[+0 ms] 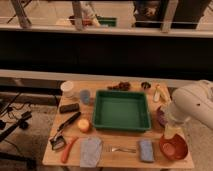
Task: Place sponge in metal cup
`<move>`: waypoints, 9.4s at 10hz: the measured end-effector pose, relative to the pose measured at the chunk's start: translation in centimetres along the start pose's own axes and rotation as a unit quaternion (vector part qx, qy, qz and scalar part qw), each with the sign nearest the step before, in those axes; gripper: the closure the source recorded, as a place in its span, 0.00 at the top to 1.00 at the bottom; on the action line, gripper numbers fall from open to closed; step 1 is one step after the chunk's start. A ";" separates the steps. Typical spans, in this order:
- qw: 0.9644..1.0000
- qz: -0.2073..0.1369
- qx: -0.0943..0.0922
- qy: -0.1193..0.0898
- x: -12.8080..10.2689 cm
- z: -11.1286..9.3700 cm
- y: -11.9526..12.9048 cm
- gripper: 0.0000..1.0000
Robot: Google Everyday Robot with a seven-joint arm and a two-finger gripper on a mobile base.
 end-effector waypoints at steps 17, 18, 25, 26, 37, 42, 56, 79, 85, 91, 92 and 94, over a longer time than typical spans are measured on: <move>0.994 -0.078 -0.054 -0.051 -6.0 3.8 10.3 0.80; 0.994 -0.075 -0.063 -0.051 -6.0 4.8 10.9 0.80; 0.991 -0.114 -0.056 -0.047 -8.1 7.6 13.1 0.80; 0.990 -0.119 -0.053 -0.045 -8.3 7.9 13.1 0.80; 0.992 -0.115 -0.055 -0.023 -7.0 13.3 10.7 0.80; 0.994 -0.099 -0.053 0.003 -6.4 14.3 10.0 0.80; 0.996 -0.024 -0.090 -0.003 -4.0 16.5 9.3 0.80; 0.990 -0.010 -0.102 -0.094 -4.2 15.5 9.2 0.26; 0.983 0.004 -0.114 -0.144 -3.5 9.9 6.2 0.26; 0.982 -0.004 -0.114 -0.153 -2.6 6.3 1.4 0.26; 0.982 -0.003 -0.115 -0.151 -2.2 6.6 0.7 0.26; 0.982 -0.001 -0.114 -0.150 -1.9 6.6 0.7 0.26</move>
